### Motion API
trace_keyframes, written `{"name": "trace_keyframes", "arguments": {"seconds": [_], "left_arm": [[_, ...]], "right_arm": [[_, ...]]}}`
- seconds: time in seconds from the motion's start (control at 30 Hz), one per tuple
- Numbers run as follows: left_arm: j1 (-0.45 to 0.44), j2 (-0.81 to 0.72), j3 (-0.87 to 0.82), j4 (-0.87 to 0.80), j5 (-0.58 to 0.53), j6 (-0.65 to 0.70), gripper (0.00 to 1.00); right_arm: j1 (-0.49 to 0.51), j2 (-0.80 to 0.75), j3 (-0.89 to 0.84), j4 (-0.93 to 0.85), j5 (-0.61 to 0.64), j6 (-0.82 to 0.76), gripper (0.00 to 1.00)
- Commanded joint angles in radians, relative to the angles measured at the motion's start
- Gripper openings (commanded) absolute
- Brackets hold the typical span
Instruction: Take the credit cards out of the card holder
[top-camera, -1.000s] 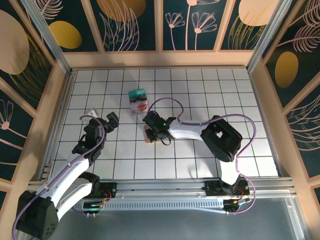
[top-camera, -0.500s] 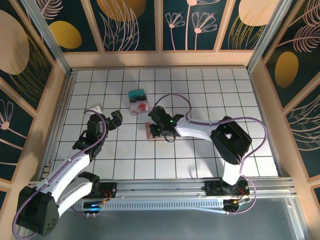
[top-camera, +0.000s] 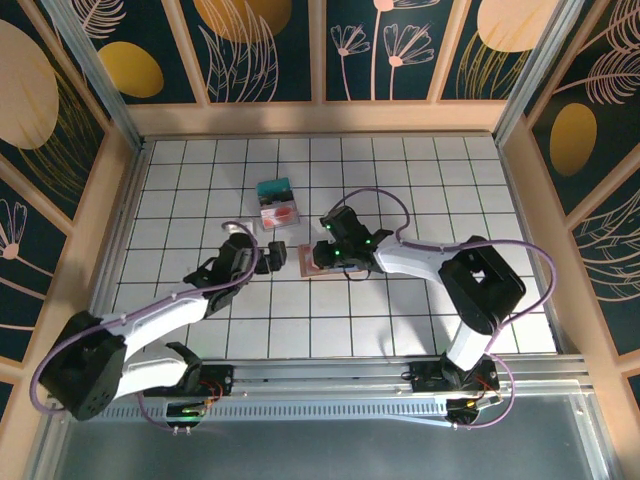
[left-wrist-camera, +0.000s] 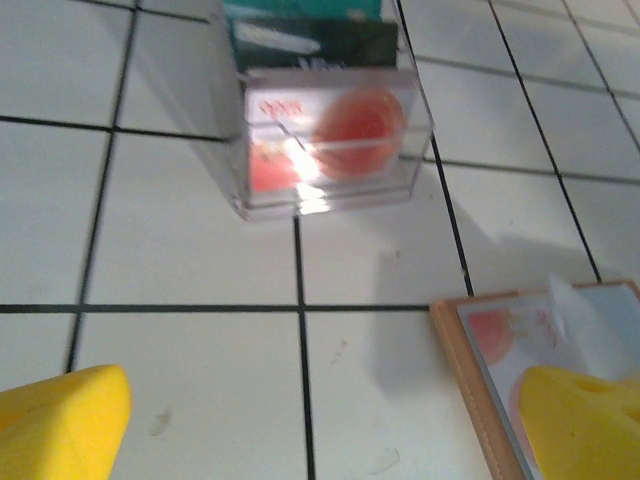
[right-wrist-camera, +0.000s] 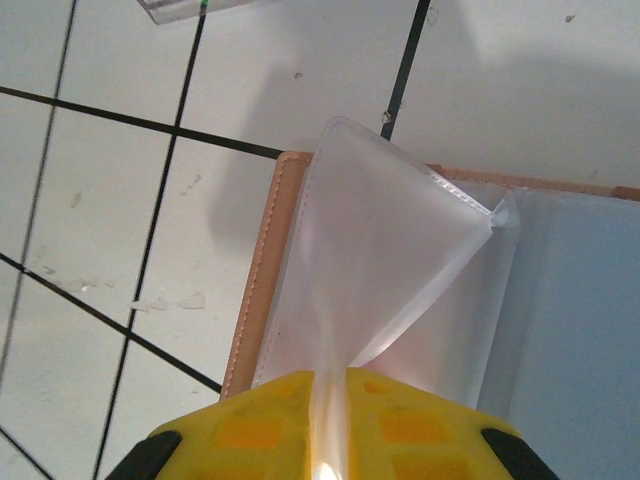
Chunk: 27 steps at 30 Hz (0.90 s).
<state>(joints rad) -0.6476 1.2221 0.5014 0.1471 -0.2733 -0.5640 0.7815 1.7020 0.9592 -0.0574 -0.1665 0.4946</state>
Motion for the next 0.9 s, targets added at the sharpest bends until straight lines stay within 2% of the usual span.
{"name": "trace_keyframes", "arguments": {"seconds": [0.0,0.37,0.47,0.63,0.87], "left_arm": [[-0.038,0.088,0.055,0.074,-0.040,0.005,0.99],[-0.116,0.362,0.199,0.086,-0.140,0.017,0.99],[-0.116,0.382,0.203,0.093,-0.137,0.005,0.99],[-0.116,0.391,0.191,0.101,-0.137,-0.007,0.99],[-0.116,0.414,0.199,0.109,-0.117,-0.003,0.99]], "right_arm": [[-0.022,-0.045,-0.028,0.095,-0.087,0.035,0.15],[-0.031,-0.059,-0.048,0.120,-0.107,0.040,0.17],[-0.031,-0.062,-0.053,0.125,-0.110,0.042,0.19],[-0.033,-0.077,-0.060,0.119,-0.089,0.042,0.29],[-0.035,-0.133,-0.080,0.076,0.021,0.057,0.35]]}}
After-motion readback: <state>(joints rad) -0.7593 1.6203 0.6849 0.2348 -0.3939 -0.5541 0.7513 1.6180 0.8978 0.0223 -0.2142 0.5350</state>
